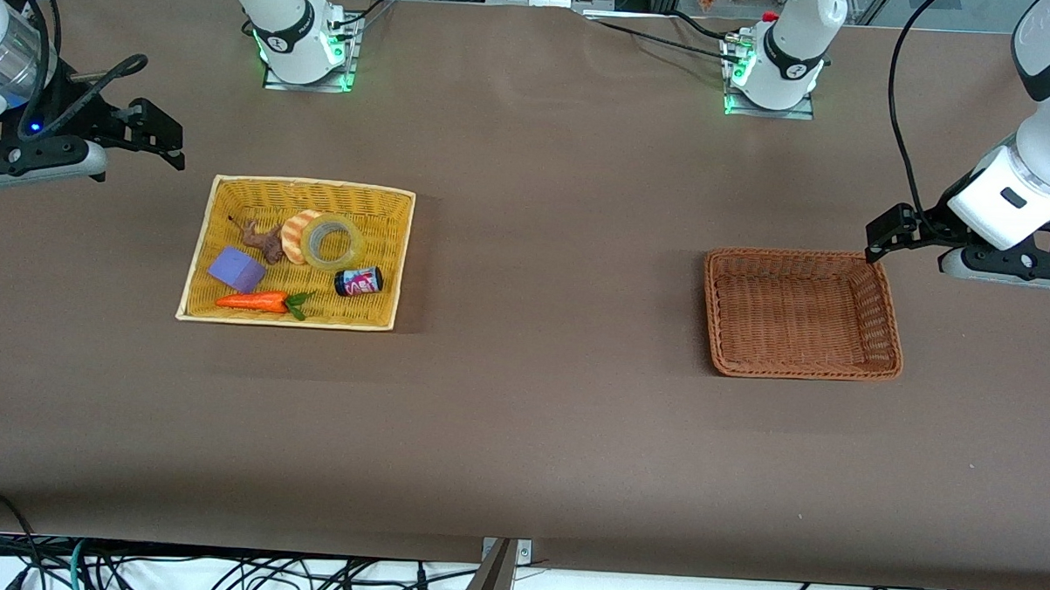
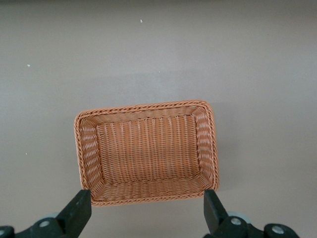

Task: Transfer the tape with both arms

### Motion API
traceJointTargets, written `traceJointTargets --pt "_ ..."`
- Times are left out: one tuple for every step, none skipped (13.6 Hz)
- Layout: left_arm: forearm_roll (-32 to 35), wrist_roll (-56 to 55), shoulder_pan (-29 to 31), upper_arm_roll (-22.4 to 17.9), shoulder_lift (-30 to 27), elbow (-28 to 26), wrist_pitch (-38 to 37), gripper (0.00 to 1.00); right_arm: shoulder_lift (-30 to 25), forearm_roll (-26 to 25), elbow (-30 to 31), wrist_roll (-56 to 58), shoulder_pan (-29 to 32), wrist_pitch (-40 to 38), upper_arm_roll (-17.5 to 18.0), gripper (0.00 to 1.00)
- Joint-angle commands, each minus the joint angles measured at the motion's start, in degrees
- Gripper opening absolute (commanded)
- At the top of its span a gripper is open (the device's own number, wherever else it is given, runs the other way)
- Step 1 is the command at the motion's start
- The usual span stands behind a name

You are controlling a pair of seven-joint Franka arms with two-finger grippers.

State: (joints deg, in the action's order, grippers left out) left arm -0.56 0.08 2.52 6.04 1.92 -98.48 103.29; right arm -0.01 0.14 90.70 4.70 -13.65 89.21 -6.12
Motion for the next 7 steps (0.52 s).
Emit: traceJointTargets --pt "-1.03 0.36 0.20 0.20 0.45 1.28 -0.81 1.00 -0.08 -0.58 -0.88 0.05 0.03 -1.32 0.41 1.00" --pt "-0.94 0.44 0.20 0.20 0.54 1.28 -0.72 1.00 -0.16 -0.58 -0.79 -0.04 0.03 -1.32 0.41 1.00" --pt "-0.94 0.44 0.20 0.11 0.62 1.28 -0.63 1.00 -0.34 -0.49 -0.79 -0.13 0.03 -1.32 0.32 1.00" --pt "-0.94 0.44 0.29 0.11 0.54 1.28 -0.72 1.00 -0.52 -0.58 -0.79 -0.13 0.03 -1.32 0.32 1.00" --pt "-0.94 0.44 0.20 0.11 0.62 1.28 -0.72 1.00 -0.69 -0.58 -0.61 -0.13 0.03 -1.32 0.41 1.00" --pt "-0.76 0.44 0.20 0.02 0.63 1.36 -0.63 1.00 -0.78 -0.58 -0.26 -0.22 0.03 -1.41 0.41 1.00" --pt "-0.85 0.44 0.20 0.02 0.63 1.36 -0.55 1.00 -0.87 -0.58 0.52 -0.65 0.03 -1.32 0.41 1.00"
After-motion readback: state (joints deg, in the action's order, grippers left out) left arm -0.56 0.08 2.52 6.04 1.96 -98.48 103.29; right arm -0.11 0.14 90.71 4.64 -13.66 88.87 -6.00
